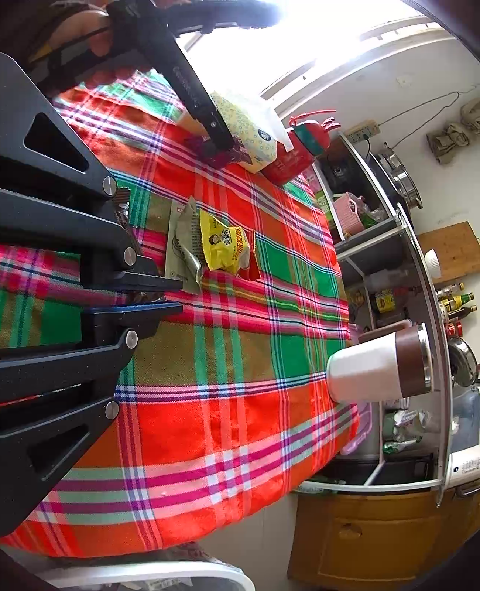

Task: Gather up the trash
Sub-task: 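Grasp the remaining brown chocolate wrapper with the right gripper, then grasp the purple snack bag with the left gripper while the right gripper holds the wrapper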

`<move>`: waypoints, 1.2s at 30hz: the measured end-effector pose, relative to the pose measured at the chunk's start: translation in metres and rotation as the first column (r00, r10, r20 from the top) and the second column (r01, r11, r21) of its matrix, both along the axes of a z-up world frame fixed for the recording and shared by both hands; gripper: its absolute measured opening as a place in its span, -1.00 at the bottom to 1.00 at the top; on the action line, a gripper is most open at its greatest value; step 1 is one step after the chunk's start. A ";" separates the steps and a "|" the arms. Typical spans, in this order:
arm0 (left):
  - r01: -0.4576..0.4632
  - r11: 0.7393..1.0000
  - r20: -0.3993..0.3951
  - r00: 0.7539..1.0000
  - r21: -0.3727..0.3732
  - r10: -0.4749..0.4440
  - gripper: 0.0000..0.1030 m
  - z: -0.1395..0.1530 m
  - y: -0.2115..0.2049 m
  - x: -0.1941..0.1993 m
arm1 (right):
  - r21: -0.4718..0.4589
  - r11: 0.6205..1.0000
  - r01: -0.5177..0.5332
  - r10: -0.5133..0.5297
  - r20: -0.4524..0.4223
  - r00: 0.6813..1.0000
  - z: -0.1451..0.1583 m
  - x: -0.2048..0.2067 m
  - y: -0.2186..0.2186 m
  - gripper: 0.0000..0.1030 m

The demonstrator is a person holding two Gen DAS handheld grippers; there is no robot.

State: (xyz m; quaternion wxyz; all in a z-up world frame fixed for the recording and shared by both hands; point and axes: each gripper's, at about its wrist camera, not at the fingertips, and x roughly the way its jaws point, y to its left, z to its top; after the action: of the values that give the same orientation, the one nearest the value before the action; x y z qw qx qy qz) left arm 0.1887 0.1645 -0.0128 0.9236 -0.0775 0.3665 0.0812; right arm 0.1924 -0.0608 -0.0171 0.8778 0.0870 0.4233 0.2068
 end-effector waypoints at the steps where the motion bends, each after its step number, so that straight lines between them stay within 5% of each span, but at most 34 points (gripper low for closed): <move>1: 0.001 1.000 0.001 1.000 -0.004 -0.001 -0.31 0.000 0.001 0.002 | -0.002 1.000 -0.004 0.004 0.003 1.000 0.000 -0.001 0.000 -0.89; 5: -0.014 0.998 -0.019 1.000 0.056 0.015 0.05 -0.003 -0.002 0.012 | 0.022 0.999 -0.047 0.047 -0.013 0.999 0.000 -0.002 0.004 -0.87; 7: 0.001 1.000 -0.038 0.999 0.027 0.000 0.05 -0.007 -0.002 0.016 | 0.034 0.998 -0.051 0.052 -0.023 0.998 -0.001 -0.001 0.006 -0.74; 10: 0.004 0.999 -0.065 0.998 0.054 -0.001 0.05 -0.014 -0.007 0.022 | 0.050 0.997 -0.054 0.057 -0.058 0.997 -0.006 0.000 0.007 -0.28; 18: -0.004 0.998 -0.061 0.998 0.066 0.008 -0.02 -0.015 -0.006 0.027 | 0.000 0.995 -0.098 0.098 -0.064 0.993 -0.010 -0.004 0.025 -0.16; 23: -0.011 0.999 -0.053 0.998 0.047 0.014 -0.30 -0.015 -0.002 0.024 | -0.077 0.990 -0.121 0.119 -0.031 0.992 -0.009 -0.010 0.034 -0.17; 29: -0.002 1.000 -0.026 1.000 -0.016 0.001 -0.48 -0.010 0.002 0.009 | -0.147 0.980 -0.133 0.134 0.001 0.991 -0.010 -0.020 0.037 -0.82; 36: 0.040 0.995 -0.021 0.999 -0.087 -0.042 -0.50 -0.012 -0.001 -0.012 | -0.135 0.981 -0.141 0.142 0.001 0.990 -0.009 -0.029 0.031 -0.89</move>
State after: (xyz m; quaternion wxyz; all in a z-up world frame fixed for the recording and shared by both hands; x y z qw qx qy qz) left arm 0.1768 0.1636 -0.0248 0.9166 -0.1091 0.3817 0.0469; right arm 0.1630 -0.0301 -0.0264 0.8669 -0.0040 0.4367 0.2402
